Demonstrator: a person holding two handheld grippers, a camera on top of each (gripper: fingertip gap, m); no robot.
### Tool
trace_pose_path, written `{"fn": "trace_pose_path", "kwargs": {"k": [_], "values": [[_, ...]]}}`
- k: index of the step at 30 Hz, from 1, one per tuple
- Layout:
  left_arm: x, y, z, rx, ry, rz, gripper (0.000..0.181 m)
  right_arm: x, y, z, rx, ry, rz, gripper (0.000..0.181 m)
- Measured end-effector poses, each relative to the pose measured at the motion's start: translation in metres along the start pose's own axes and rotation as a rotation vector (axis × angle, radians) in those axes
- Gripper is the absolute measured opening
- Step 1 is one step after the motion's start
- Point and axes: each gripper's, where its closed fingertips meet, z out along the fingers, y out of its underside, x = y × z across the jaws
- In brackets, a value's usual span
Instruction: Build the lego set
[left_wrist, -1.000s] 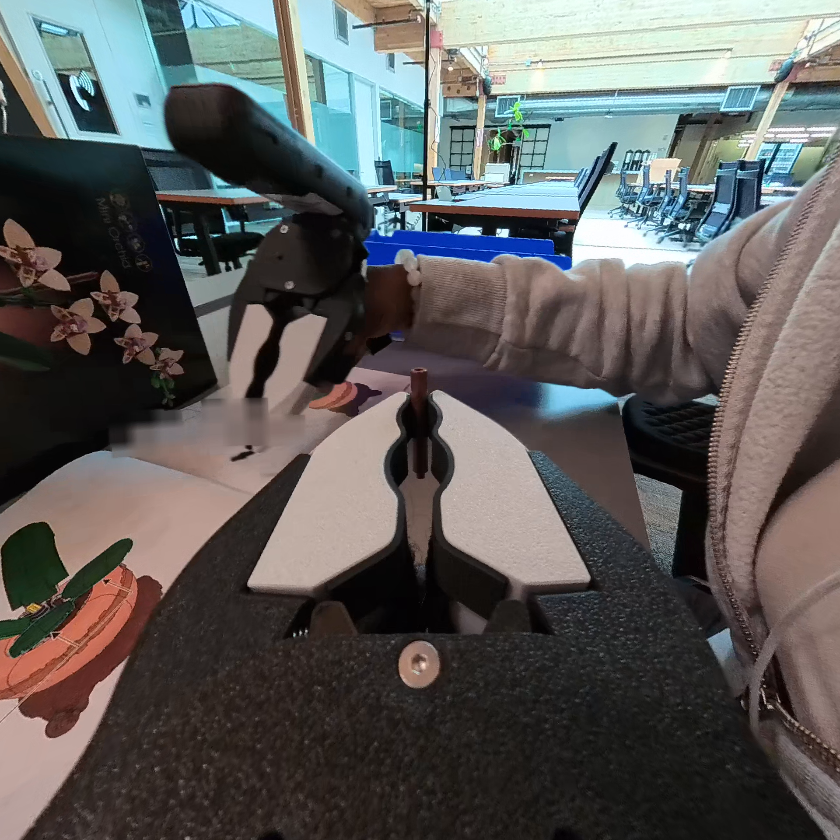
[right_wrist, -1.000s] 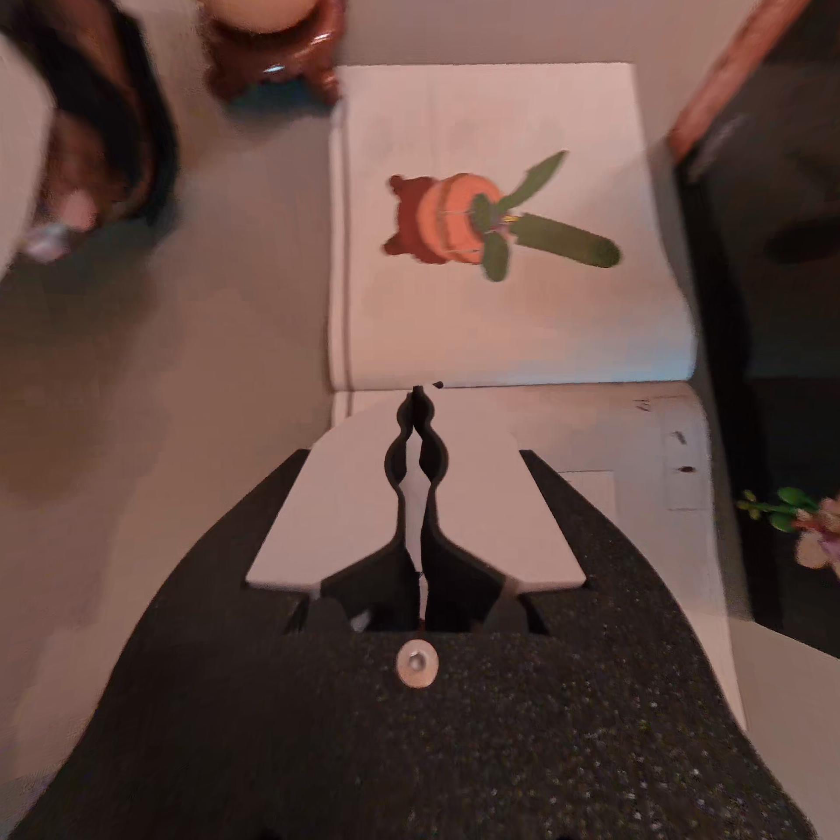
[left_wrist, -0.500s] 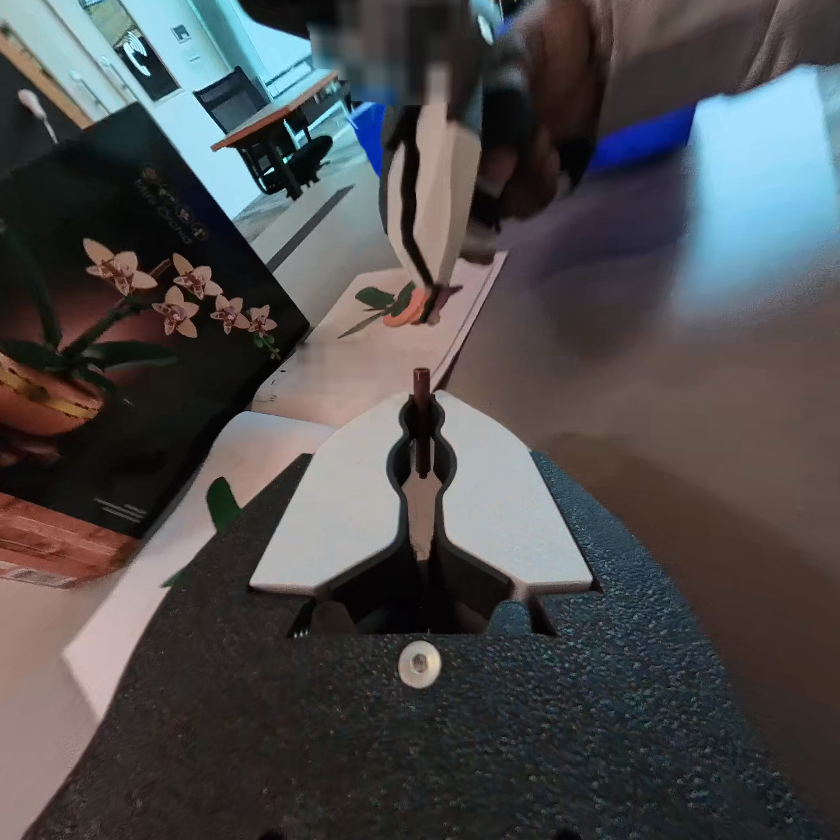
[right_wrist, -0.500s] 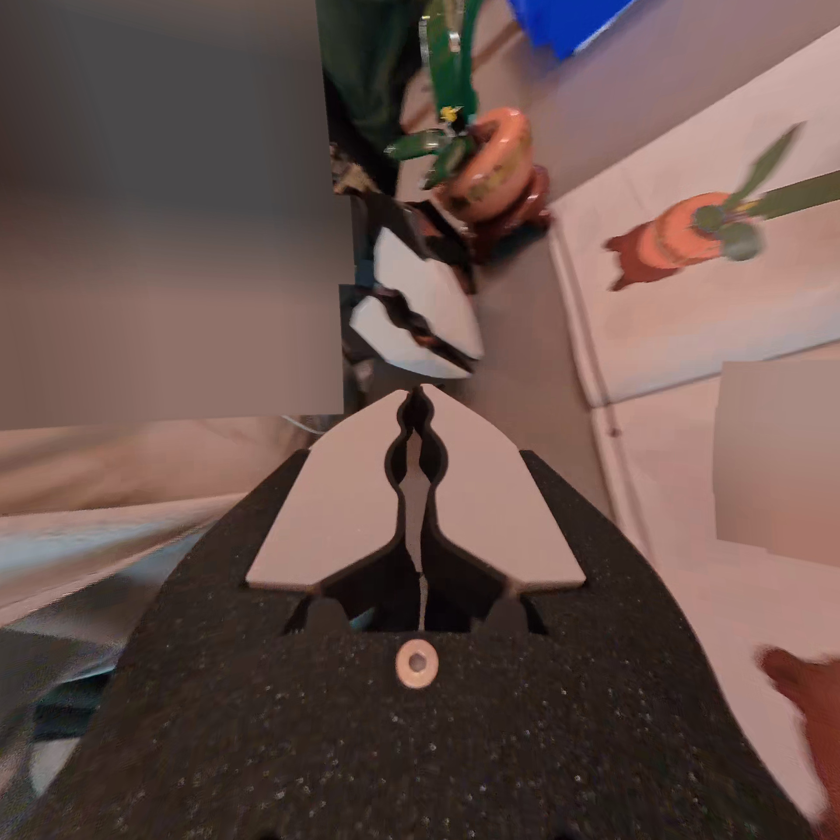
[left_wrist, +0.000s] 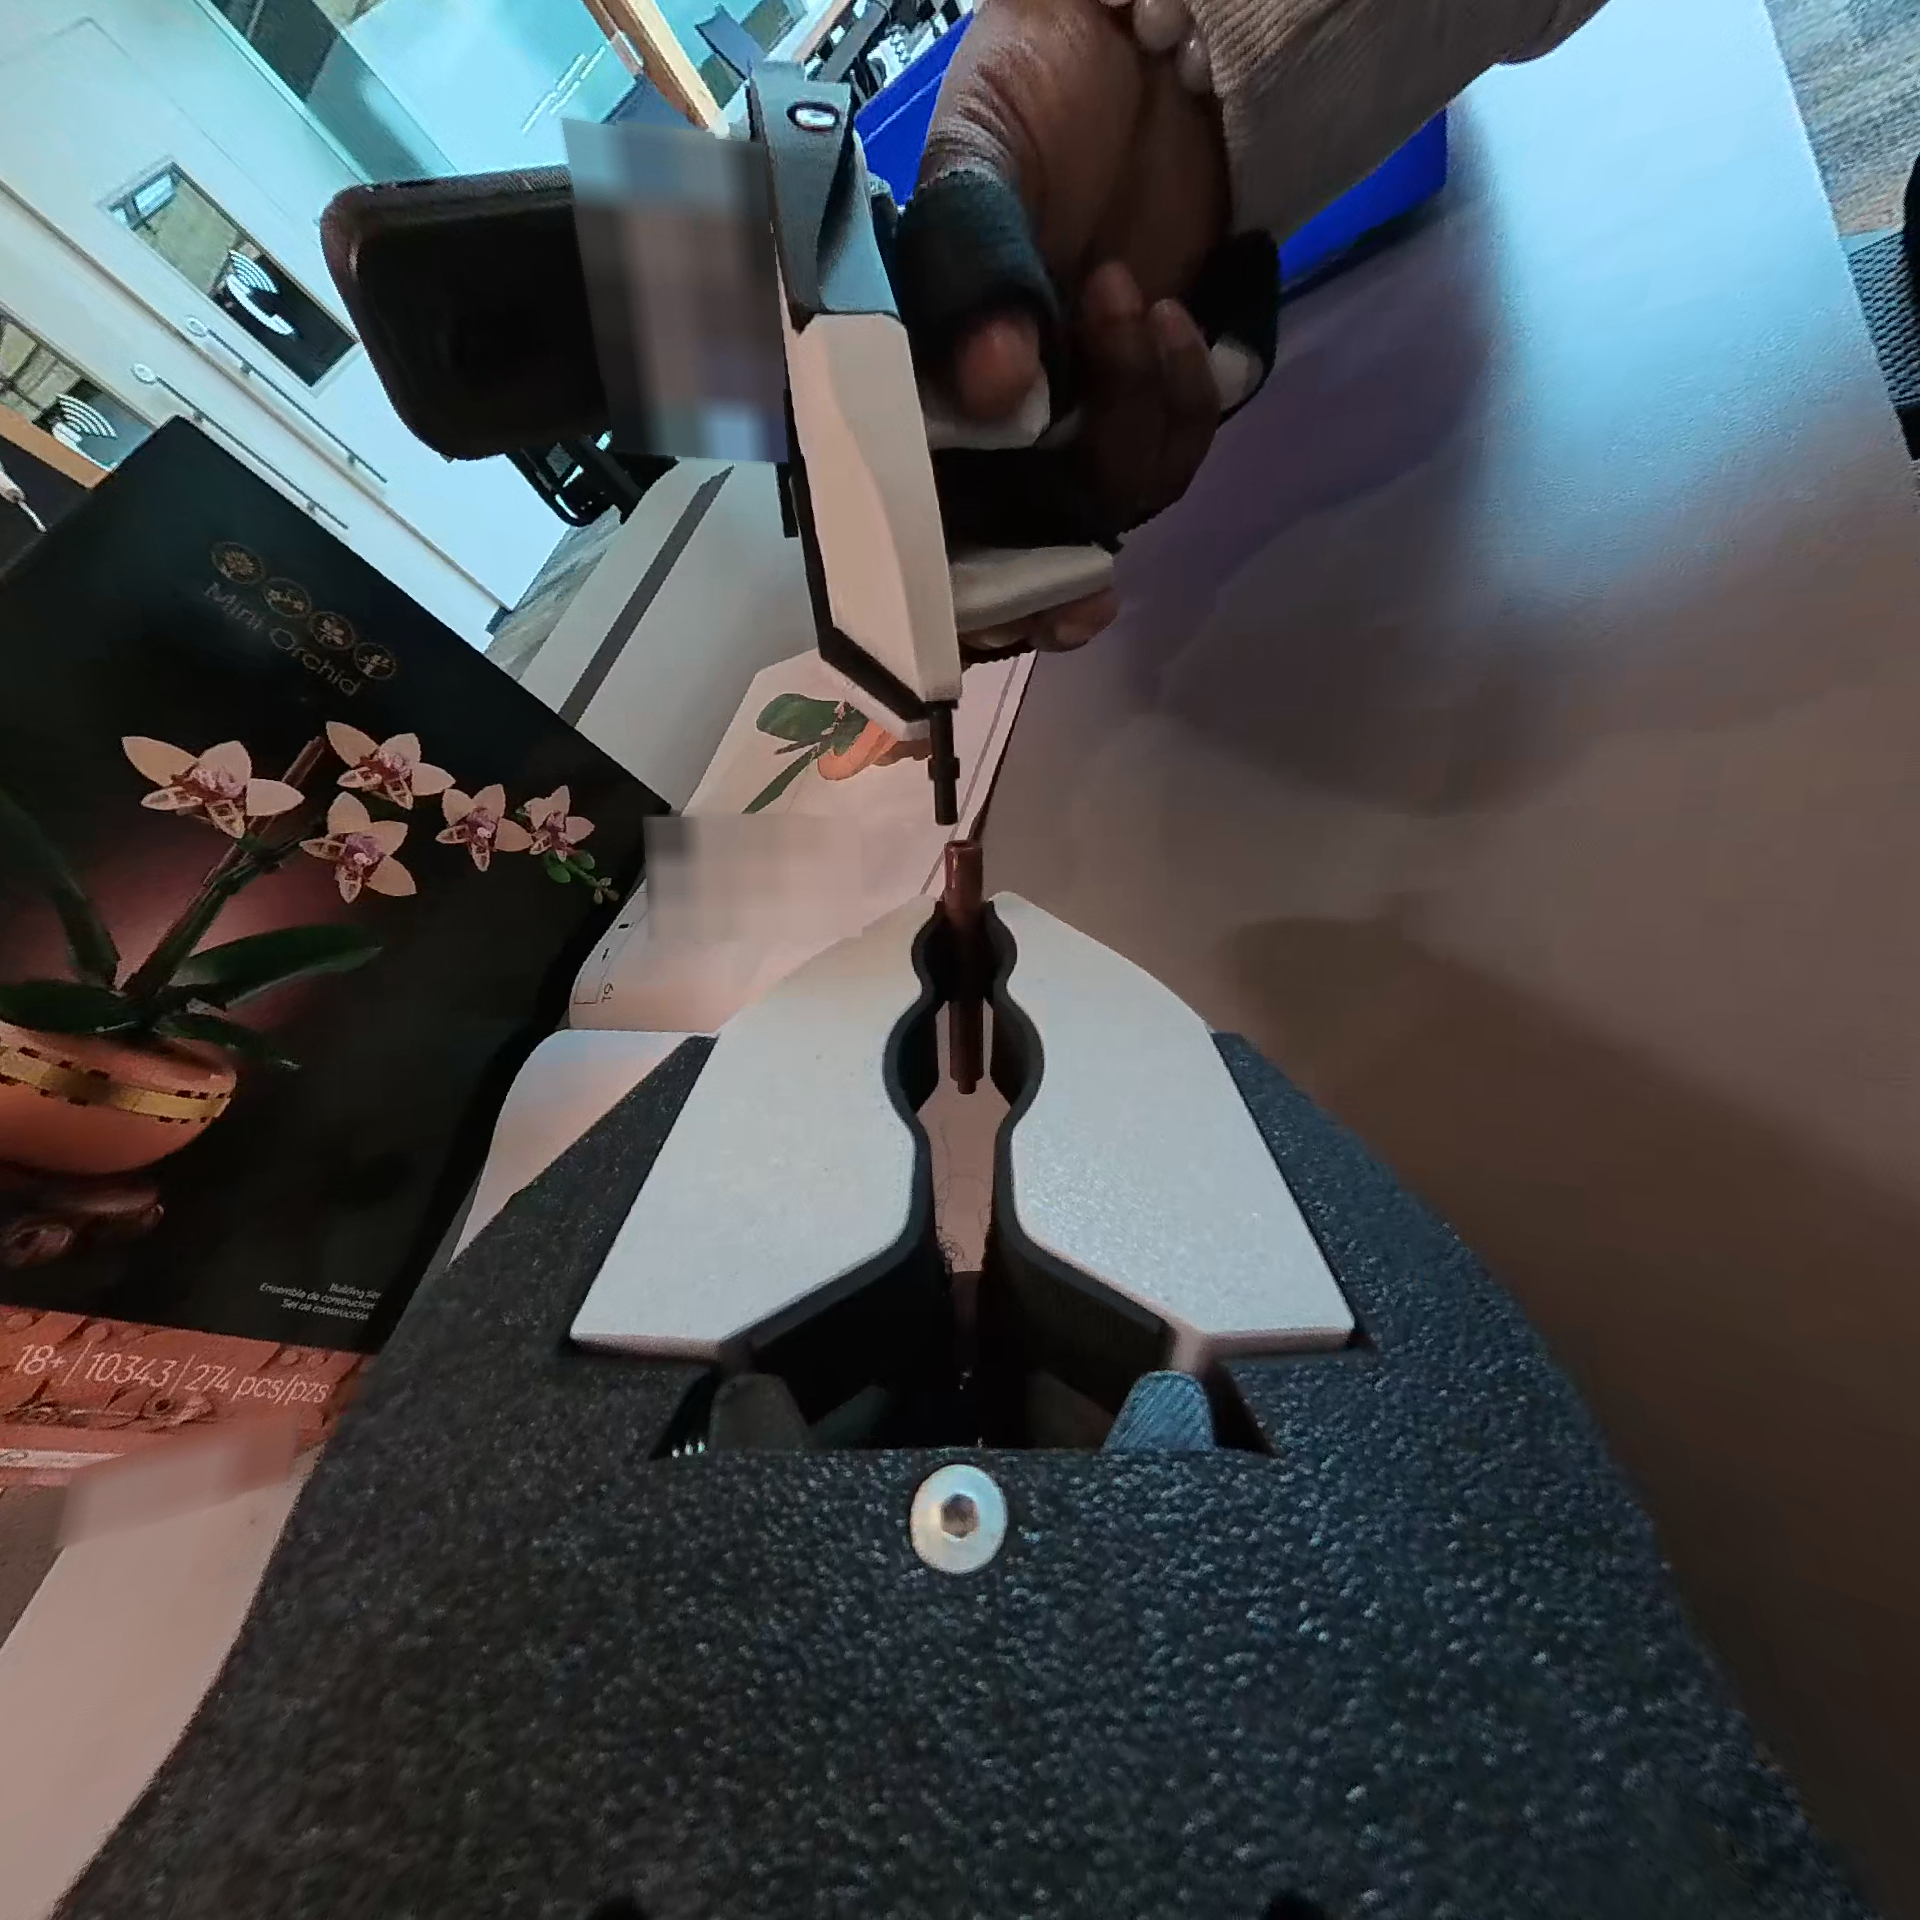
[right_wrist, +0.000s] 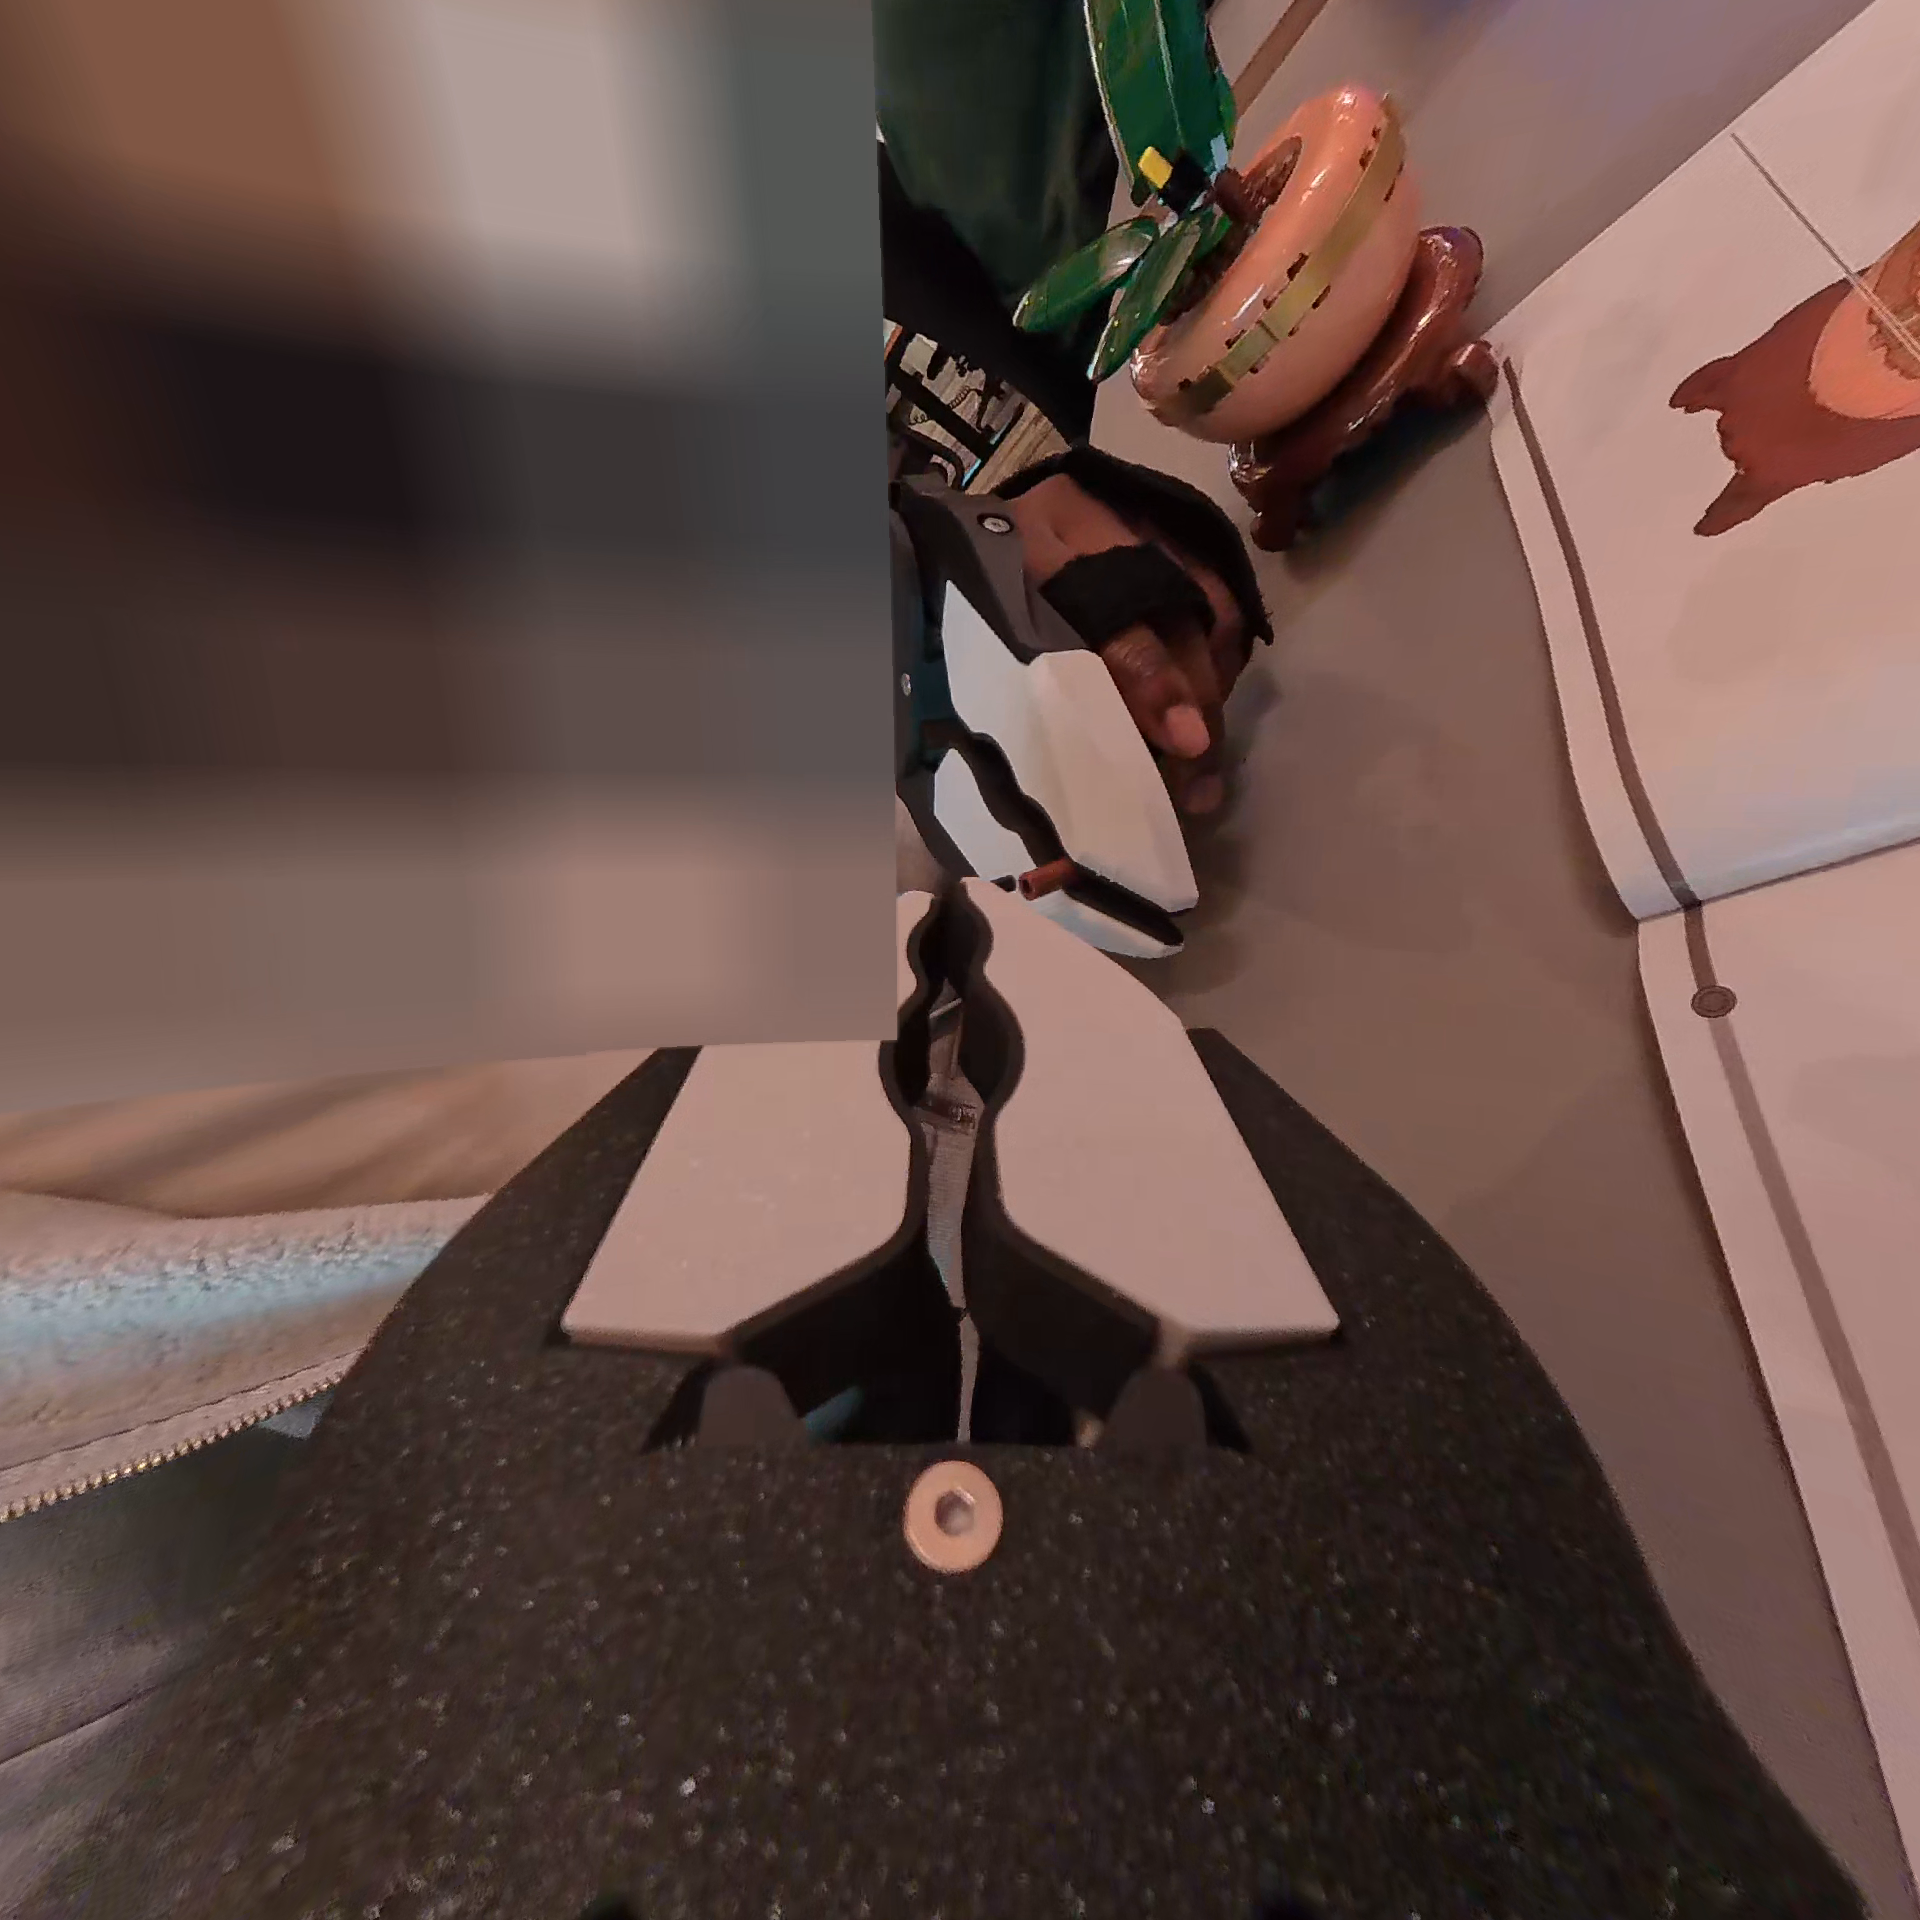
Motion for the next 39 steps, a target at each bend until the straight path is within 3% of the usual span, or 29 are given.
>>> {"fn": "trace_pose_path", "kwargs": {"k": [18,39], "values": [[0.004,0.003,0.002,-0.011,0.026,-0.040,0.004,0.006,0.007,0.006,-0.036,0.027,-0.010,0.000],[0.003,0.002,0.003,0.008,0.048,-0.144,0.004,0.008,-0.006,0.003,0.041,0.019,-0.027,0.000]]}}
